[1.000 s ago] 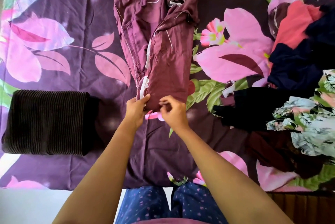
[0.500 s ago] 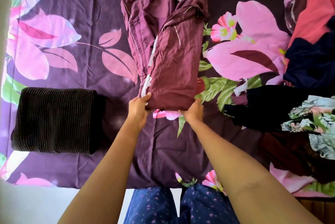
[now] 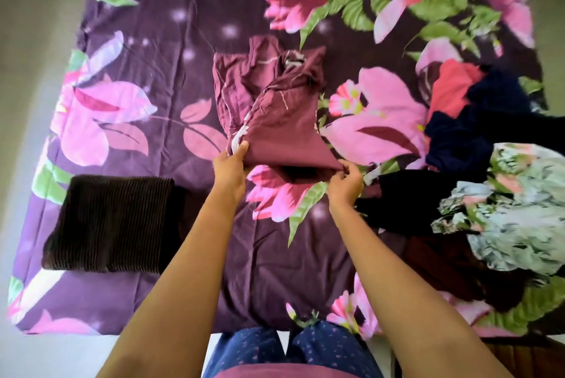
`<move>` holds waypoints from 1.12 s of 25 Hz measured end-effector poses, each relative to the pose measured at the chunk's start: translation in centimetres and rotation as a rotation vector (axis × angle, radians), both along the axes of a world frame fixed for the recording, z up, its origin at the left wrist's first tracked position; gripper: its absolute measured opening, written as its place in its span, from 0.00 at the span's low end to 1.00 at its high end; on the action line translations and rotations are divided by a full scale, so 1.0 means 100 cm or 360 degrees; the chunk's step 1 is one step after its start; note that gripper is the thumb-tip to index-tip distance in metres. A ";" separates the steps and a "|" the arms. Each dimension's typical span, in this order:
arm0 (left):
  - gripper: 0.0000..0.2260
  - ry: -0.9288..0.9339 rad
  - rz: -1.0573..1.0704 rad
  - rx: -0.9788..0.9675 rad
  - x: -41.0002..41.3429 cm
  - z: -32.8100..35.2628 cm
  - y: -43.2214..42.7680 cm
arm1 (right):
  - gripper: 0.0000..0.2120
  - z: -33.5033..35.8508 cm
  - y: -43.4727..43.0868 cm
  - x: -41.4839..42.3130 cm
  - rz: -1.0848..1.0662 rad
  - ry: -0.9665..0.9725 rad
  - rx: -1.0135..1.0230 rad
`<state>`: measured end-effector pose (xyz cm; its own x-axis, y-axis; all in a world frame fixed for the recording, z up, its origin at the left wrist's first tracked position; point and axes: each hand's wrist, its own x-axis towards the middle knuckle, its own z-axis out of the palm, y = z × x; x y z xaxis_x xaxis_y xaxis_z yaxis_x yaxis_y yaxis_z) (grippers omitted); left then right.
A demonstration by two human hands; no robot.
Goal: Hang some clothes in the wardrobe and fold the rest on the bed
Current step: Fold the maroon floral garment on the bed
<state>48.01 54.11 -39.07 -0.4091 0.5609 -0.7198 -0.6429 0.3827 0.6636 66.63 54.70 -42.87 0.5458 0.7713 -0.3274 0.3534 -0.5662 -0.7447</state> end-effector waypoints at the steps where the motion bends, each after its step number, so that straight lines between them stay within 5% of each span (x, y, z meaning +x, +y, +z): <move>1: 0.06 -0.0005 0.0037 0.0099 0.000 0.025 0.010 | 0.17 0.027 0.014 0.001 0.0005 0.0012 0.0146; 10: 0.10 0.0026 0.0249 0.1075 0.004 0.287 0.063 | 0.09 0.313 0.099 0.021 0.0363 -0.0031 0.1626; 13: 0.10 0.0031 0.0282 0.1169 0.004 0.332 0.060 | 0.12 0.352 0.101 0.028 0.0552 -0.0149 0.1520; 17: 0.08 -0.0157 0.0315 0.1225 -0.011 0.344 0.054 | 0.12 0.365 0.105 0.054 0.1383 -0.0718 0.1634; 23: 0.04 -0.0052 0.0284 0.1179 -0.009 0.361 0.049 | 0.12 0.368 0.102 0.070 0.2055 -0.1130 0.0603; 25: 0.05 -0.0049 0.0267 0.1151 -0.007 0.360 0.043 | 0.05 0.366 0.092 0.070 0.2050 -0.1002 0.0380; 28: 0.07 0.0041 0.0371 0.1018 -0.013 0.356 0.034 | 0.11 0.358 0.076 0.072 0.1820 -0.0625 0.0662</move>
<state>46.72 57.53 -3.52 -0.5832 0.7681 -0.2643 -0.6421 -0.2366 0.7292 73.85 62.29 -7.10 -0.4885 0.8687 0.0825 0.7184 0.4540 -0.5270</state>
